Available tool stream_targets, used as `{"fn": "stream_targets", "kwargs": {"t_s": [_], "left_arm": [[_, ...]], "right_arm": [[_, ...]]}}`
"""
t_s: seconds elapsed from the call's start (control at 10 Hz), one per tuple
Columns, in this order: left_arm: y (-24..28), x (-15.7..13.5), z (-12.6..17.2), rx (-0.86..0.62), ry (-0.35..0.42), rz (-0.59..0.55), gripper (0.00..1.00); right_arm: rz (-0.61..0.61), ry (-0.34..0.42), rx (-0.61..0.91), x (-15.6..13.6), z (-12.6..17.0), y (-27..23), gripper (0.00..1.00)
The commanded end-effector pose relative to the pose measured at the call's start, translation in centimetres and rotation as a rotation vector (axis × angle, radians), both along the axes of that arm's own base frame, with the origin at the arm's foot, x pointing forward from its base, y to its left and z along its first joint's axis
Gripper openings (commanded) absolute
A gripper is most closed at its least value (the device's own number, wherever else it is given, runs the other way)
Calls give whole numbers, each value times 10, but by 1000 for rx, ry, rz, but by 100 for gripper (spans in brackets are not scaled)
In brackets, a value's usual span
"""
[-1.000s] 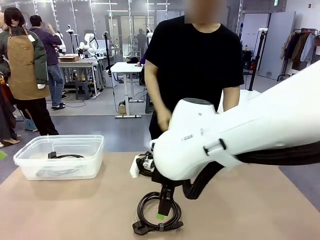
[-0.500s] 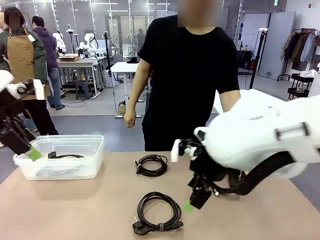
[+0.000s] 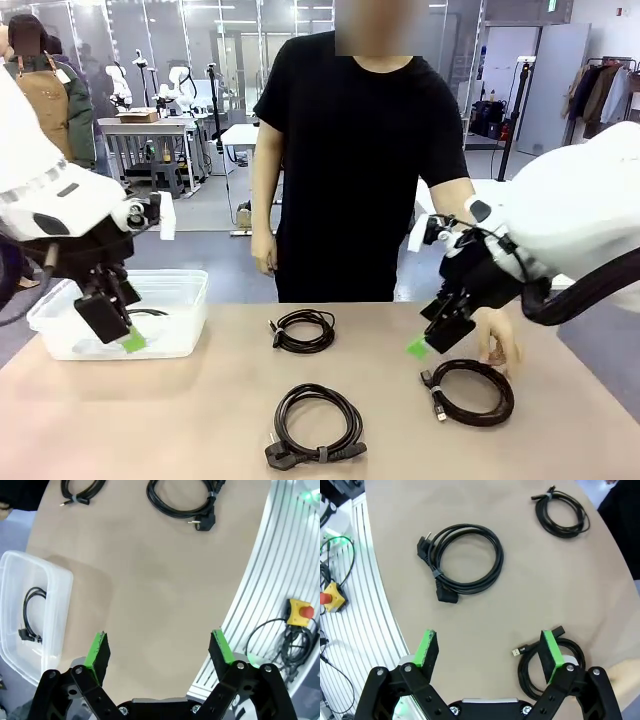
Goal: Organize and store the cables.
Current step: Place the Power Cable into the Organizing box.
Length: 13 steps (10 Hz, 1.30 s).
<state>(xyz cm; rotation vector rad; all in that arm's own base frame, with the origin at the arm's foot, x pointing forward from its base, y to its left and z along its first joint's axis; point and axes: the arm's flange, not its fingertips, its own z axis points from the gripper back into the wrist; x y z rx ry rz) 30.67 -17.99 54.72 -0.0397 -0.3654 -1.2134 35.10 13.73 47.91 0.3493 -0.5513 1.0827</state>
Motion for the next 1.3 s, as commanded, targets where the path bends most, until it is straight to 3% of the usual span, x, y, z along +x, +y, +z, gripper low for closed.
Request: {"fn": "stream_targets", "kwargs": {"t_s": [0.0, 0.1, 0.2, 0.7, 0.9, 1.2], "left_arm": [[0, 5, -6, 8, -10, 31, 100], [8, 7, -6, 0, -11, 26, 100], [-2, 2, -4, 6, 3, -1, 100], [-2, 3, -5, 3, 8, -6, 100], [-55, 5, -8, -23, -9, -106, 100], [-141, 15, -29, 58, 50, -175, 100]], "right_arm": [[-1, 25, -12, -79, -65, -26, 100], [39, 43, -44, -68, -72, -17, 100], [-6, 9, 5, 1, 0, -6, 100], [3, 15, -2, 1, 0, -5, 100], [17, 72, 86, -9, 4, -59, 100], [-63, 66, 138, -50, -6, -150, 100]]}}
